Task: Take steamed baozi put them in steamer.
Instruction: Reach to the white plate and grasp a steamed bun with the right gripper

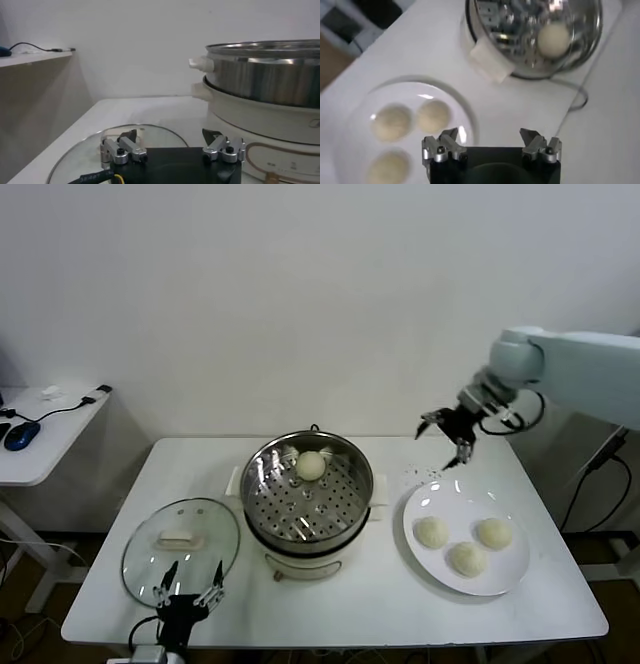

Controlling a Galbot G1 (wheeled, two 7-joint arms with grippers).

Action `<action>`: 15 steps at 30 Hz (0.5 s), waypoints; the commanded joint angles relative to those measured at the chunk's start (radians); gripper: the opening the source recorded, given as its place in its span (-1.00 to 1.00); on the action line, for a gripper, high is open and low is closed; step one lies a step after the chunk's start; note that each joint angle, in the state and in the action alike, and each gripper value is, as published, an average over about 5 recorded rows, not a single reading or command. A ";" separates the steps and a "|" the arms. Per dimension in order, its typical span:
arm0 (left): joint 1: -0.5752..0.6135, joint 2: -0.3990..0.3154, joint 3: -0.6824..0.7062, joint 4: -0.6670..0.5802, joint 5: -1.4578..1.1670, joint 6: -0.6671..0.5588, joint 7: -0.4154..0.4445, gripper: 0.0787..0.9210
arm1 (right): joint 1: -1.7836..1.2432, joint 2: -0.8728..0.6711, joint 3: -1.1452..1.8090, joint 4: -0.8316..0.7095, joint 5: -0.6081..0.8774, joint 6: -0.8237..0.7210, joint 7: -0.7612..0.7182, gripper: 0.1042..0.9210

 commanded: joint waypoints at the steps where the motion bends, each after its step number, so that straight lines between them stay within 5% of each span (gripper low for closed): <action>1: 0.001 0.001 0.000 -0.001 -0.001 0.001 0.000 0.77 | -0.092 -0.117 -0.013 0.123 0.103 -0.323 0.058 0.76; 15: 0.019 0.003 -0.002 -0.008 0.002 0.001 0.000 0.77 | -0.449 0.007 0.249 -0.035 0.027 -0.390 0.128 0.76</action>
